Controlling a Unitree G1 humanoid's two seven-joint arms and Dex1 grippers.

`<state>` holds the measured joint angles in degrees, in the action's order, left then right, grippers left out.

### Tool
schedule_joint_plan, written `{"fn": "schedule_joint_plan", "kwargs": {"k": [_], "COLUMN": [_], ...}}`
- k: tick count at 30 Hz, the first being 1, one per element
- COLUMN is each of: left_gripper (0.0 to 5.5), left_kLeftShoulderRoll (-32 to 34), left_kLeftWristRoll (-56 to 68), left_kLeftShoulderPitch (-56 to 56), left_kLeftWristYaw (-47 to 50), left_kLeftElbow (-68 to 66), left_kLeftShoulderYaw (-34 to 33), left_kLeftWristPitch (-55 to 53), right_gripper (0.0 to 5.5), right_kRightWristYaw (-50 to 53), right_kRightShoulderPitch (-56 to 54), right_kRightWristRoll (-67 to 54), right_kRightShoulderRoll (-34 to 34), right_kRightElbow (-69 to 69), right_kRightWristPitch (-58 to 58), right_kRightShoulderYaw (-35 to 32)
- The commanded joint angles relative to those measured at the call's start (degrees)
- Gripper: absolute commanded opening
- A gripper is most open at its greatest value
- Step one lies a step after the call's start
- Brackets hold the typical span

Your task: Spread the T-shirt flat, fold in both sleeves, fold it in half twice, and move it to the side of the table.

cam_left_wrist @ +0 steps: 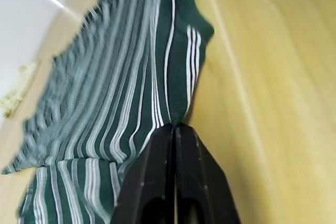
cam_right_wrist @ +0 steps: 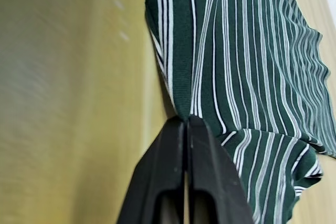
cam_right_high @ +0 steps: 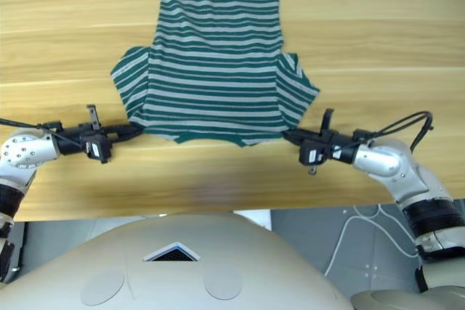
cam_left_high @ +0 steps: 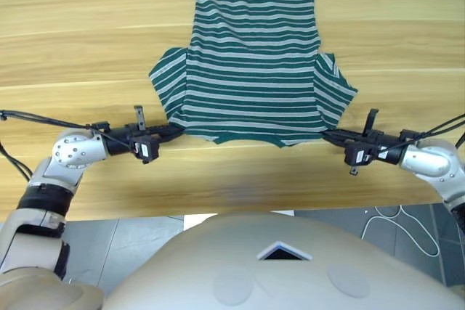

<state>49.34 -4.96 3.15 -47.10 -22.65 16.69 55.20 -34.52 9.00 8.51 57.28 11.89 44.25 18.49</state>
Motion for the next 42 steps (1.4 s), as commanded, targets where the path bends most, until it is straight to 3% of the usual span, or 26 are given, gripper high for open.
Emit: {"fn": "schedule_joint_plan", "kwargs": {"k": [1,4,7,19,23,27,30,42], "left_gripper": [0.0,0.0,0.0,2.14,2.52,2.52,2.52,2.35], "left_kLeftShoulderRoll": [0.44,0.38,1.61,5.84,9.86,10.92,9.71,0.07], "left_kLeftWristRoll": [-4.91,-8.41,-7.39,0.3,5.43,-3.27,-11.26,-30.11], "left_kLeftShoulderPitch": [3.64,3.62,5.33,9.19,12.92,9.85,4.86,-10.03], "left_kLeftWristYaw": [1.43,3.3,2.75,-1.61,-0.68,5.32,10.14,21.46], "left_kLeftElbow": [6.25,7.57,10.5,14.88,17.94,13.05,8.28,-5.91], "left_kLeftShoulderYaw": [0.05,-0.76,-0.66,-1.77,-8.07,-14.46,-14.48,-0.37], "left_kLeftWristPitch": [-3.4,-5.57,-6.62,-11.2,-8.88,-12.93,-16.68,-15.83], "right_gripper": [0.01,0.01,0.6,2.9,3.61,3.64,3.64,3.67], "right_kRightWristYaw": [-1.42,-1.24,-1.18,-1.28,-1.82,-2.25,-2.48,-3.81], "right_kRightShoulderPitch": [2.07,4.84,6.64,8.55,11.52,11.77,10.78,8.62], "right_kRightWristRoll": [1.5,1.54,1.31,-1.77,-5.88,-6.07,-5.01,-3.81], "right_kRightShoulderRoll": [0.19,0.59,0.82,0.93,2.13,1.45,0.14,-1.65], "right_kRightElbow": [-2.26,-5.32,-7.28,-6.76,-8.0,-7.2,-6.5,-4.85], "right_kRightWristPitch": [-1.67,-1.81,-1.84,0.09,3.43,4.32,4.25,5.24], "right_kRightShoulderYaw": [-1.14,-2.29,-3.85,-9.9,-13.95,-15.45,-14.7,-12.97]}}
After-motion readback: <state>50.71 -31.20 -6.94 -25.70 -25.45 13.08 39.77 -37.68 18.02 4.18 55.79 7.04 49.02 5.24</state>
